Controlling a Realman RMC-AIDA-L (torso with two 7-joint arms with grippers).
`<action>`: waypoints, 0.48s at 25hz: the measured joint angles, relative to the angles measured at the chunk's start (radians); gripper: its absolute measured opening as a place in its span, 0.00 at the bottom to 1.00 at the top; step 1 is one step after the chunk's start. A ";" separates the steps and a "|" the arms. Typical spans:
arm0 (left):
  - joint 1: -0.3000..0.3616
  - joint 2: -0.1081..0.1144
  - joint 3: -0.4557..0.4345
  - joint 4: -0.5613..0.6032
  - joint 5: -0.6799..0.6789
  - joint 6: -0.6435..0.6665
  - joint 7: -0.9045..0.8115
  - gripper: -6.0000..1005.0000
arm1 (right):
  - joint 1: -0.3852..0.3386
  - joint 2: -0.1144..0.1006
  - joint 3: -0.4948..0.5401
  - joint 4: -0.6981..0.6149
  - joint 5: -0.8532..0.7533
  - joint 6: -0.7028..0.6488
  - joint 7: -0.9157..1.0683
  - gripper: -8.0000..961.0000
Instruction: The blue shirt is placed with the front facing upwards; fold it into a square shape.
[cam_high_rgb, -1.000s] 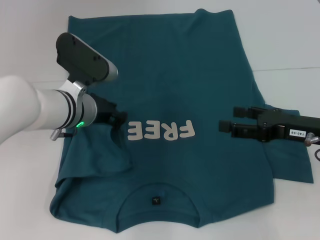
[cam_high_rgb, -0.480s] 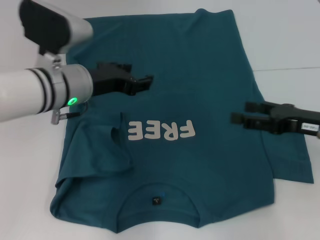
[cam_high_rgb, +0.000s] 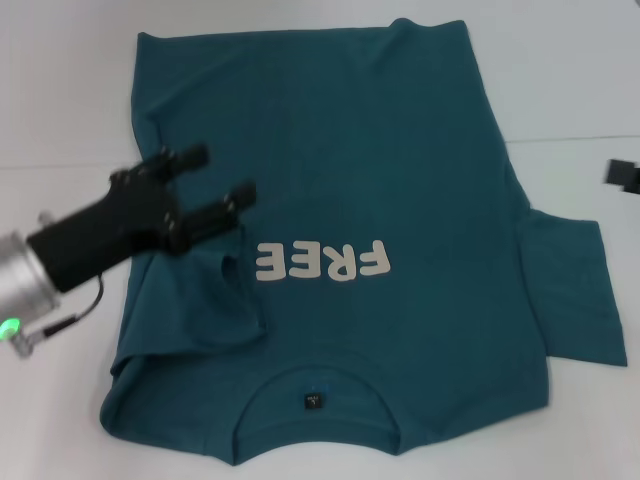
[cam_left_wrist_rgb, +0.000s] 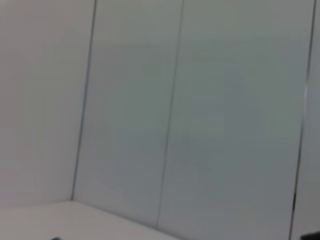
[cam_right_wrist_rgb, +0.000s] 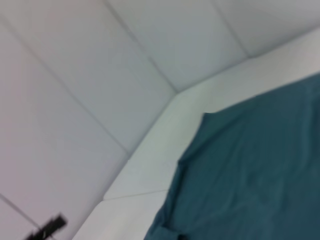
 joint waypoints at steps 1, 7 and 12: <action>0.007 0.004 -0.011 0.033 0.003 0.009 0.022 0.78 | -0.009 -0.013 0.001 -0.008 -0.001 -0.005 0.040 0.98; 0.066 0.007 -0.007 0.072 0.052 0.024 0.077 0.87 | -0.037 -0.057 0.019 -0.017 -0.090 0.009 0.250 0.98; 0.080 0.002 0.002 0.060 0.141 0.042 0.073 0.87 | -0.004 -0.069 0.043 -0.039 -0.312 0.041 0.358 0.98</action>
